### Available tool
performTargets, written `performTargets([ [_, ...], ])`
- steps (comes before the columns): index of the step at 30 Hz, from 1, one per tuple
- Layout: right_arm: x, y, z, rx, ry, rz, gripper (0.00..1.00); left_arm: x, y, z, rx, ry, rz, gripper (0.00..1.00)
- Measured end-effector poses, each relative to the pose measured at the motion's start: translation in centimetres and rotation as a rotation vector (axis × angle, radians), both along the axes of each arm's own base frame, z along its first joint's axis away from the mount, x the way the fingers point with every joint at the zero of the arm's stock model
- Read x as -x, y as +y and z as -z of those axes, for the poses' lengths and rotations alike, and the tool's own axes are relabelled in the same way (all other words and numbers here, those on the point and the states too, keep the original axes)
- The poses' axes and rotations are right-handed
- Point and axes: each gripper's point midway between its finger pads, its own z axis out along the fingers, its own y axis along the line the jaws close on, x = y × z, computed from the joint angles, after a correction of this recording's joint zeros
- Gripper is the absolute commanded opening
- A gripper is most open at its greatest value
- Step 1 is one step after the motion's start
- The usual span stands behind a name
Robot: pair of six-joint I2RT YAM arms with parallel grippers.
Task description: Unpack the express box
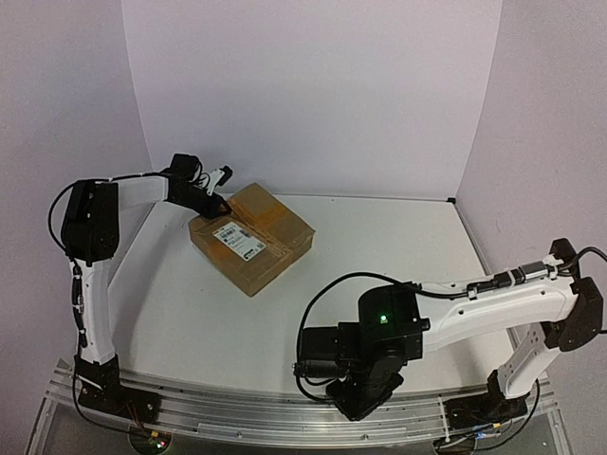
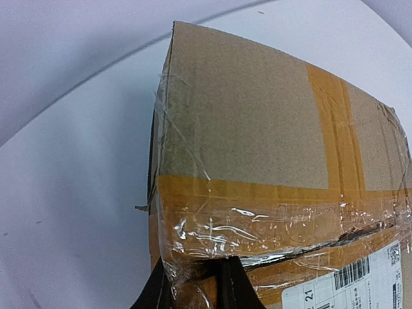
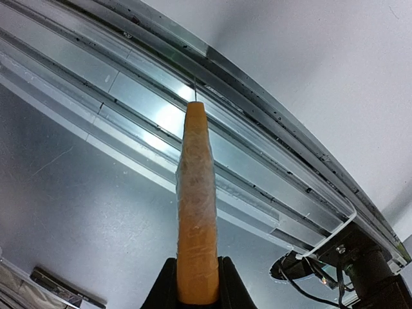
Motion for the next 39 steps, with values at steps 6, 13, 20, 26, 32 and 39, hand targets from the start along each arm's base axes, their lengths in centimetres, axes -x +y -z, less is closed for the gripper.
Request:
performTargets([
  [6,-1.7,-1.1,-0.4,0.036,-0.012,0.092,0.00,-1.9,2.8,-0.4,-0.022,-0.053,-0.091,0.00],
  [13,-9.9,-2.1,-5.2,-0.144,-0.224,0.334,0.00,0.7,2.1,-0.6,-0.012,-0.014,-0.105,0.00],
  [20,-16.7,2.8,-9.9,-0.342,-0.409,0.206,0.00,7.2,-0.1,1.4,-0.014,0.099,-0.014,0.00],
  [26,-20.1,11.0,-10.6,-0.400,-0.494,-0.020,0.00,9.6,-1.8,2.0,-0.019,0.146,0.053,0.00],
  [32,-22.1,12.1,-7.5,-0.325,-0.509,-0.060,0.00,10.3,-1.9,1.7,-0.033,0.145,0.080,0.00],
  [39,-24.5,11.7,-6.4,-0.271,-0.541,-0.046,0.00,11.0,-2.2,1.9,-0.040,0.154,0.099,0.00],
])
